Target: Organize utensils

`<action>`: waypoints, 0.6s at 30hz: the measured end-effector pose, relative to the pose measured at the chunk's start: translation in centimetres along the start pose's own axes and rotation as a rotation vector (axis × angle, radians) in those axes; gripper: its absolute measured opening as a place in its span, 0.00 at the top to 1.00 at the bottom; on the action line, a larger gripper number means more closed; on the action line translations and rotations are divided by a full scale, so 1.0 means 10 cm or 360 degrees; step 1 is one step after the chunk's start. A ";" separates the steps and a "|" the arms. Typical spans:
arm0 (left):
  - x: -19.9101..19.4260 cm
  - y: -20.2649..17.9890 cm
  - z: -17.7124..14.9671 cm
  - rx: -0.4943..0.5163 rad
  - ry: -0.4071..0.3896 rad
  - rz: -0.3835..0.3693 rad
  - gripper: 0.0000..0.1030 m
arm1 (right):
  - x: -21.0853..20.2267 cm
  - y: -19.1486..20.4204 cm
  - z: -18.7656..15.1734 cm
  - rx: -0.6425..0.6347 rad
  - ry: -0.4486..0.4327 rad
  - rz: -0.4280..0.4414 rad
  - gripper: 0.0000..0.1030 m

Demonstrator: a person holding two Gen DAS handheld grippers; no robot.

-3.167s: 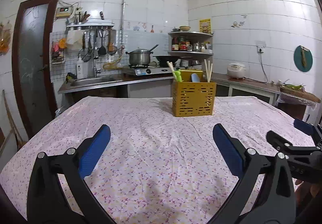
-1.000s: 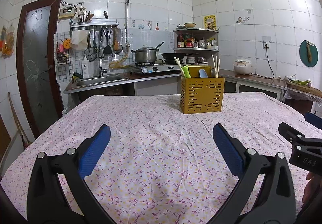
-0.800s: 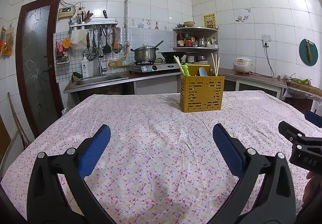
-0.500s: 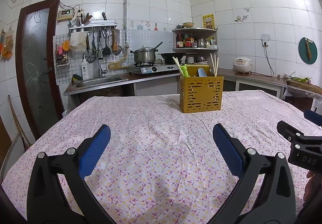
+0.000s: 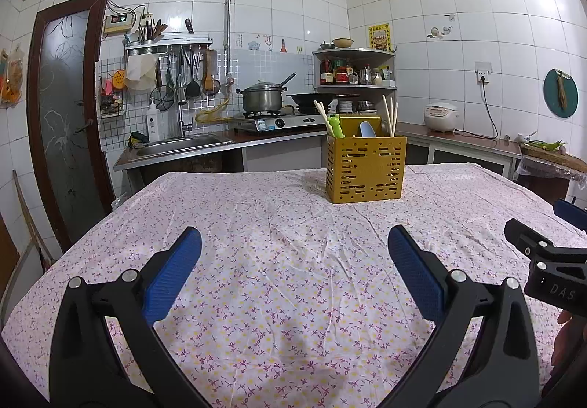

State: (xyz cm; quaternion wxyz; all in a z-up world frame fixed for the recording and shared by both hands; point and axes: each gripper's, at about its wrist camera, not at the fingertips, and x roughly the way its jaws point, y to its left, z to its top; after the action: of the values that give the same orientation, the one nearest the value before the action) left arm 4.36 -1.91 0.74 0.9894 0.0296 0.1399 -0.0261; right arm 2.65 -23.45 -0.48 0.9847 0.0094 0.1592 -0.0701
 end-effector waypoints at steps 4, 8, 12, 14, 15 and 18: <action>0.00 0.00 0.00 0.0002 0.0002 0.0000 0.05 | 0.00 0.00 0.00 0.0001 0.0001 0.0000 0.04; -0.01 -0.01 0.00 0.0005 -0.0002 0.0002 0.05 | 0.00 0.00 0.00 0.0000 0.0000 -0.0001 0.04; -0.01 -0.01 0.01 0.0009 -0.0002 0.0002 0.05 | 0.00 0.00 0.00 -0.0001 0.0000 0.0000 0.04; -0.01 0.00 0.01 0.0009 -0.0003 0.0003 0.05 | 0.00 0.00 0.00 -0.0001 0.0001 0.0000 0.04; -0.01 -0.01 0.01 0.0008 -0.0004 0.0002 0.05 | 0.00 0.00 0.00 -0.0002 0.0001 0.0000 0.04; -0.01 -0.01 0.01 0.0012 -0.0005 0.0006 0.05 | 0.00 0.00 0.00 -0.0005 0.0000 -0.0001 0.04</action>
State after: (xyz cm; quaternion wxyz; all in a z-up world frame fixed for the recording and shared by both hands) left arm 4.26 -2.03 0.85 0.9895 0.0337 0.1380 -0.0248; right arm 2.65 -23.44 -0.47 0.9847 0.0078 0.1593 -0.0702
